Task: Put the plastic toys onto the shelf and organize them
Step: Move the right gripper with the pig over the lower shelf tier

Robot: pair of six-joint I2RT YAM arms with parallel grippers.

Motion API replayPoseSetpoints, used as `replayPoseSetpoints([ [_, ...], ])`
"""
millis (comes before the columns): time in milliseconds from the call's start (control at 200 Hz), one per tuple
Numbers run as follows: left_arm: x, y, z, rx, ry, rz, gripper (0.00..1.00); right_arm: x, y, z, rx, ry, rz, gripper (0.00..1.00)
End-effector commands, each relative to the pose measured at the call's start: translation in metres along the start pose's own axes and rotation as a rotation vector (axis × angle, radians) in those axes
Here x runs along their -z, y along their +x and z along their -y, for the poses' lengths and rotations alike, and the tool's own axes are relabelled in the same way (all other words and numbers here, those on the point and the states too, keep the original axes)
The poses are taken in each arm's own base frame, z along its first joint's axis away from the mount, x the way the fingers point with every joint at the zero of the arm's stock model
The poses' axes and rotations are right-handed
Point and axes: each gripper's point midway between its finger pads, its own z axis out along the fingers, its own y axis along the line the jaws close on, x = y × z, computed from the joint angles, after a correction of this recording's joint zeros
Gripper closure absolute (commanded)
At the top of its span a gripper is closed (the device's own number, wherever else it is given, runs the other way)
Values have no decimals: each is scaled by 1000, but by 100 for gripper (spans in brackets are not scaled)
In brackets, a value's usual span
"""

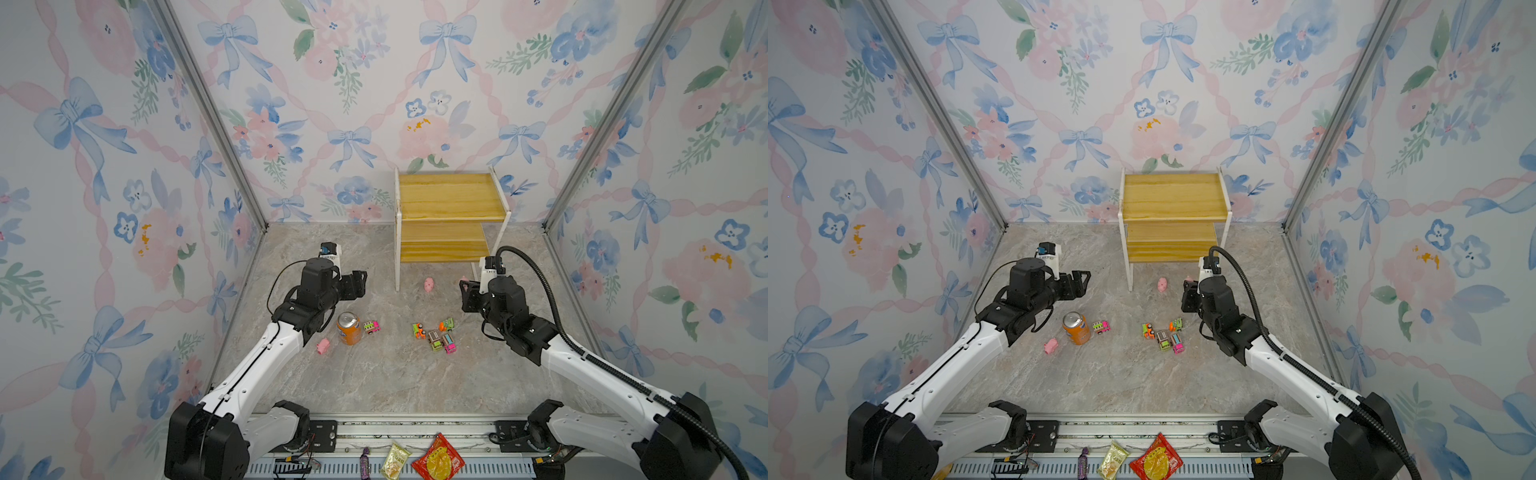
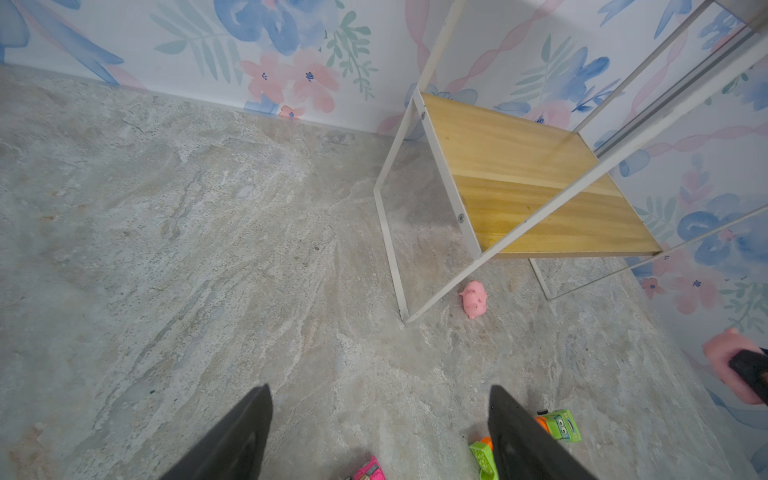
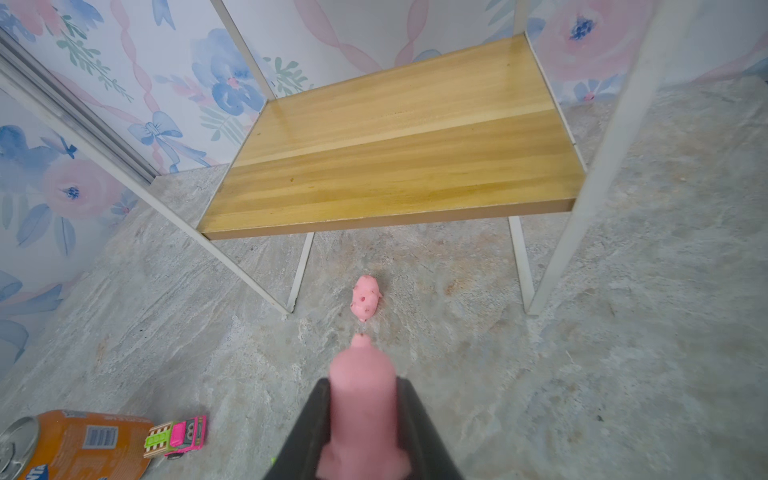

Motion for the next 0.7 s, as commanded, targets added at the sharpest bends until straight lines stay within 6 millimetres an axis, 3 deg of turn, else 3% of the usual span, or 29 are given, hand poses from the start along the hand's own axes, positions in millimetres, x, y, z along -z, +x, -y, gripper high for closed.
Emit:
replayPoseSetpoints([
  [0, 4, 0, 7, 2, 30, 12, 18, -8, -8, -12, -34, -25, -31, 72],
  [195, 4, -3, 6, 1, 29, 18, 18, -33, -28, -47, -3, -69, 9, 72],
  [480, 7, -4, 5, 0, 24, 28, 18, -79, -37, -99, 49, -86, 82, 71],
  [630, 8, -5, 5, 0, 24, 33, 17, -93, -46, -114, 25, -90, 147, 71],
  [690, 9, -5, 6, 0, 25, 33, 17, -106, -36, -118, 45, -74, 144, 71],
])
